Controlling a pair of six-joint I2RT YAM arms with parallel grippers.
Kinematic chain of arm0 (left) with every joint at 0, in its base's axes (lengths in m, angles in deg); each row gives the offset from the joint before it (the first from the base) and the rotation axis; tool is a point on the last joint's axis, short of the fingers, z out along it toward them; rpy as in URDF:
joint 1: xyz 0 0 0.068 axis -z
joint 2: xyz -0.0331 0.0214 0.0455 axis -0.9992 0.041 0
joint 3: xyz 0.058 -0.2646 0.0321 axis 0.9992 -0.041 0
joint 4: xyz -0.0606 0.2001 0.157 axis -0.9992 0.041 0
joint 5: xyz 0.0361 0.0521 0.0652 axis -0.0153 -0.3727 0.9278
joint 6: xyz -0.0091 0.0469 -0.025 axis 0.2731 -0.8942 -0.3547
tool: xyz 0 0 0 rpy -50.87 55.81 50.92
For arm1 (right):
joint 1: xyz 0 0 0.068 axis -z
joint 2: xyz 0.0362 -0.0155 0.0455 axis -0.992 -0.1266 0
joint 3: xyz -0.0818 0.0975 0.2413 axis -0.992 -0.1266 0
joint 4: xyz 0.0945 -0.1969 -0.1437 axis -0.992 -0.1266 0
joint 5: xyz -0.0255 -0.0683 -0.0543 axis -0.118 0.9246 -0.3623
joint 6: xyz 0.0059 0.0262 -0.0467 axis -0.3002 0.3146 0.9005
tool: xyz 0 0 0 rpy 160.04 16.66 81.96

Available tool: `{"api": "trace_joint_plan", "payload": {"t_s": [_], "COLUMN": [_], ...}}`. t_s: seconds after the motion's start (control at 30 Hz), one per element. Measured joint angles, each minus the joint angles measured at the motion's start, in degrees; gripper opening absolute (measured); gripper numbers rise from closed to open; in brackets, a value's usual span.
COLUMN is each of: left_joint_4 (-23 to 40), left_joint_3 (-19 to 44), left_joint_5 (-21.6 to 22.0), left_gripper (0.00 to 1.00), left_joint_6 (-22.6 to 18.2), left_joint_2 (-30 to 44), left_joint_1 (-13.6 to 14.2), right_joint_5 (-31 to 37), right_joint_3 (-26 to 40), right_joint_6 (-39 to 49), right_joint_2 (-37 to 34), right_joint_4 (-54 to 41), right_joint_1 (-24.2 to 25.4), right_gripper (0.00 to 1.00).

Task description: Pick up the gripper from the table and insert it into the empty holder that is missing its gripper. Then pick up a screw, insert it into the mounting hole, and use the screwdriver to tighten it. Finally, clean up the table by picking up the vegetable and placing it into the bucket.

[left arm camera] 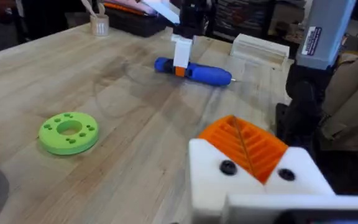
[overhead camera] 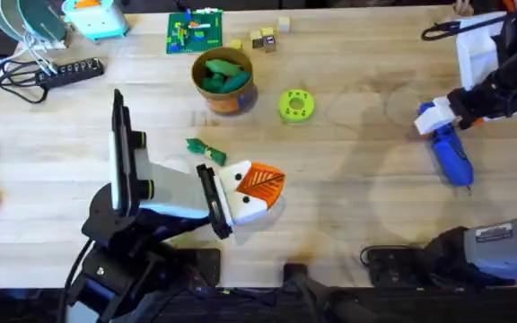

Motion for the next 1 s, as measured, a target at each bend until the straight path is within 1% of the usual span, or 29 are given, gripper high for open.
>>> {"api": "trace_joint_plan", "payload": {"t_s": [0.23, 0.47, 0.57, 0.7, 0.8, 0.83, 0.9, 1.0], "left_joint_4": [0.02, 0.0, 0.0, 0.01, 0.02, 0.01, 0.0, 0.02], "left_joint_3": [0.0, 0.0, 0.0, 0.0, 0.0, 0.0, 0.0, 0.0], "left_joint_5": [0.0, 0.0, 0.0, 0.0, 0.0, 0.0, 0.0, 0.0], "left_gripper": [0.016, 0.016, 0.016, 0.016, 0.016, 0.016, 0.016, 0.016], "left_joint_6": [0.0, 0.0, 0.0, 0.0, 0.0, -0.01, 0.0, -0.02], "left_joint_2": [0.0, 0.0, 0.0, 0.01, 0.0, 0.0, 0.0, 0.0], "left_joint_1": [0.0, 0.0, 0.0, 0.0, 0.0, 0.0, 0.0, 0.0], "right_joint_5": [-1.7, -1.93, -2.38, -2.14, -2.1, -2.07, -1.99, -1.44], "right_joint_3": [0.03, 0.83, 0.88, 0.92, 0.92, 0.92, 1.03, 1.07], "right_joint_6": [-1.4, -4.62, -5.18, -5.6, -5.62, -5.65, -5.72, -5.84], "right_joint_2": [-3.96, -4.85, -4.87, -4.87, -4.87, -4.87, -4.87, -4.87], "right_joint_4": [1.98, 2.2, 2.59, 2.86, 2.9, 2.91, 3.09, 3.47], "right_joint_1": [0.52, 0.52, 0.54, 0.76, 0.94, 0.95, 0.95, 1.07], "right_gripper": [0.991, 0.991, 0.951, 0.82, 0.768, 0.725, 0.613, 0.344]}}
